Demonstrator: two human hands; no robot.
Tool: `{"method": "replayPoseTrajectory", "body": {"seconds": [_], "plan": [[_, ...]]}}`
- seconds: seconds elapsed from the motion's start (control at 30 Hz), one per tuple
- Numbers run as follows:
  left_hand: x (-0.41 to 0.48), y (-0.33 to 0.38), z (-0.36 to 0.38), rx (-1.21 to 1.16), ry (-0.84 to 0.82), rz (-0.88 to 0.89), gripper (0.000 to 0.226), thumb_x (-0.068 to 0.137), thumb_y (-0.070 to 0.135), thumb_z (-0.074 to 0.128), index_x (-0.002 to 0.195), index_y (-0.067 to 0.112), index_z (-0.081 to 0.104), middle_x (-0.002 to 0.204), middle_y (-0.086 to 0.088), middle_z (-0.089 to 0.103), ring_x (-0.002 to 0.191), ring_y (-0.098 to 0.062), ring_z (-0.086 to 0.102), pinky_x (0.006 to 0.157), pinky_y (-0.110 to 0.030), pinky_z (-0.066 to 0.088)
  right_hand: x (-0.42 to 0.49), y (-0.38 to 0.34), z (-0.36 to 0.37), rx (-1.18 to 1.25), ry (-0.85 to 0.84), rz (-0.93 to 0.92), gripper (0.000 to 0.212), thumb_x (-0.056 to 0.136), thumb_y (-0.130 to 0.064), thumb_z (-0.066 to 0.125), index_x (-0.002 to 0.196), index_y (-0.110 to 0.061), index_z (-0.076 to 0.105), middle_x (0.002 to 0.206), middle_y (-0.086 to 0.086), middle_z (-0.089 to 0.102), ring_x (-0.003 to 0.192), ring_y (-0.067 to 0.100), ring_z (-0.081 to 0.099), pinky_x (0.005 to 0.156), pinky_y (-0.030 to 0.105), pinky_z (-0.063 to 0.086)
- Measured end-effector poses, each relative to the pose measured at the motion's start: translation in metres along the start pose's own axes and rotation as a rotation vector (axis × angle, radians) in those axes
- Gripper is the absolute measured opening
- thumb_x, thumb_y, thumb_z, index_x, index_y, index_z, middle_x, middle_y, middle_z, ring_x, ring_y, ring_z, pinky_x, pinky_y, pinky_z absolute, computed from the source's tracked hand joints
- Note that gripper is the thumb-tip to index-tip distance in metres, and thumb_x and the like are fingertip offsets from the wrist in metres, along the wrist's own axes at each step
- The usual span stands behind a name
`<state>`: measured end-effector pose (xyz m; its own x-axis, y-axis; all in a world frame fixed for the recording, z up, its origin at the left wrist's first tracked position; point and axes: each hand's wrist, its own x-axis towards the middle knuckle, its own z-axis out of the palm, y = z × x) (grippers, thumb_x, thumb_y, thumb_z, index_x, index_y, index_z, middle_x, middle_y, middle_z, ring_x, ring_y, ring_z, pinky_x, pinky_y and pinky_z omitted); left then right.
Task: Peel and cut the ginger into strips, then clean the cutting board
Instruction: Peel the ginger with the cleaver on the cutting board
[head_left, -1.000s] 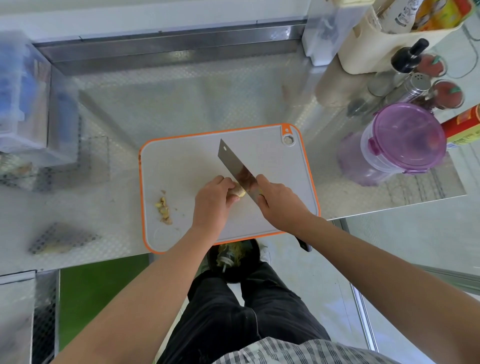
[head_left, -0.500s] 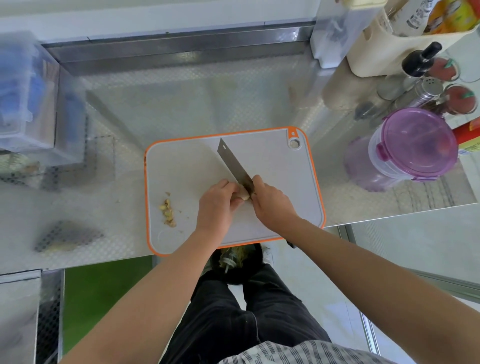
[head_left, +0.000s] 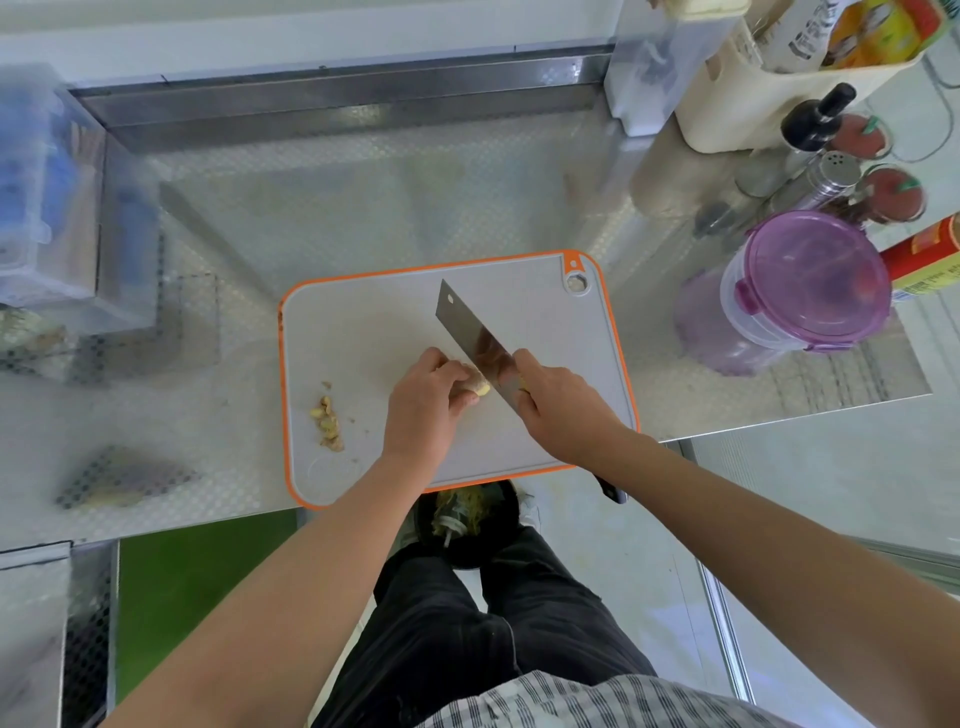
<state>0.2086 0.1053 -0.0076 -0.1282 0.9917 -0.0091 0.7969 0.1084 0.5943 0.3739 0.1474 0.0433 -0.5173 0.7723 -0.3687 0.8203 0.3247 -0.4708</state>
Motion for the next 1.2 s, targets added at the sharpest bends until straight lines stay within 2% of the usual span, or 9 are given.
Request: {"method": "replayPoseTrajectory", "body": {"seconds": [0.23,0.6,0.73,0.83,0.93,1.03,1.1,1.2], "plan": [[0.0,0.001,-0.001,0.026,-0.001,-0.004,0.023,0.071,0.013,0.082,0.089,0.005,0.07,0.083,-0.007,0.058,0.07,-0.027,0.059,0.063,-0.025,0.038,-0.005,-0.001,-0.001,-0.002,-0.011,0.024,0.016,0.093,-0.008,0.039,0.093,-0.016,0.025,0.062,-0.001,0.035,0.051,0.017,0.033,0.047,0.031,0.024],[0.002,-0.001,0.001,0.018,-0.004,-0.003,0.022,0.068,0.008,0.083,0.085,0.005,0.07,0.08,-0.006,0.059,0.067,-0.027,0.06,0.061,-0.027,0.042,0.001,-0.001,0.001,0.006,-0.049,0.046,0.014,0.091,-0.006,0.038,0.092,-0.014,0.027,0.06,0.002,0.037,0.051,0.019,0.033,0.047,0.03,0.023],[0.002,0.001,0.0,0.004,-0.002,0.012,0.02,0.067,0.004,0.083,0.082,0.007,0.069,0.076,-0.005,0.058,0.065,-0.025,0.057,0.057,-0.025,0.039,0.015,-0.006,0.006,0.012,-0.049,0.048,0.012,0.092,-0.006,0.038,0.096,-0.013,0.029,0.062,0.002,0.038,0.052,0.019,0.036,0.046,0.03,0.023],[0.002,0.0,0.0,-0.009,-0.009,0.016,0.019,0.069,0.005,0.082,0.083,0.008,0.069,0.078,-0.004,0.059,0.067,-0.024,0.058,0.057,-0.028,0.044,0.029,-0.013,0.013,0.015,-0.035,0.081,0.009,0.094,-0.008,0.038,0.102,-0.01,0.035,0.069,0.002,0.043,0.057,0.024,0.042,0.048,0.031,0.026],[0.001,0.0,-0.001,-0.008,-0.013,0.019,0.015,0.074,0.008,0.079,0.084,0.011,0.069,0.079,0.0,0.057,0.069,-0.02,0.058,0.058,-0.033,0.049,0.036,-0.016,0.024,-0.032,-0.026,0.091,0.012,0.095,-0.009,0.039,0.106,-0.009,0.036,0.084,0.006,0.051,0.065,0.029,0.046,0.056,0.034,0.032],[0.002,0.001,-0.001,-0.02,-0.011,0.014,0.016,0.073,0.008,0.08,0.083,0.011,0.068,0.078,0.0,0.057,0.068,-0.02,0.057,0.058,-0.028,0.044,0.036,-0.012,0.026,-0.034,-0.028,0.094,0.014,0.097,-0.013,0.039,0.11,-0.007,0.036,0.092,0.009,0.055,0.07,0.033,0.051,0.058,0.036,0.035],[0.002,0.001,-0.001,-0.025,-0.013,0.006,0.017,0.071,0.009,0.081,0.084,0.01,0.069,0.078,-0.001,0.058,0.068,-0.021,0.057,0.06,-0.025,0.04,0.034,-0.007,0.021,0.012,-0.013,0.093,0.014,0.099,-0.016,0.039,0.109,-0.007,0.036,0.084,0.007,0.05,0.069,0.032,0.048,0.058,0.035,0.034],[0.003,0.0,-0.001,-0.029,-0.011,-0.002,0.019,0.068,0.008,0.083,0.081,0.008,0.069,0.077,-0.002,0.058,0.067,-0.023,0.058,0.06,-0.027,0.043,0.026,-0.006,0.008,0.082,0.061,0.045,0.01,0.097,-0.014,0.04,0.097,-0.012,0.031,0.067,-0.002,0.04,0.056,0.025,0.04,0.049,0.033,0.026]]}}
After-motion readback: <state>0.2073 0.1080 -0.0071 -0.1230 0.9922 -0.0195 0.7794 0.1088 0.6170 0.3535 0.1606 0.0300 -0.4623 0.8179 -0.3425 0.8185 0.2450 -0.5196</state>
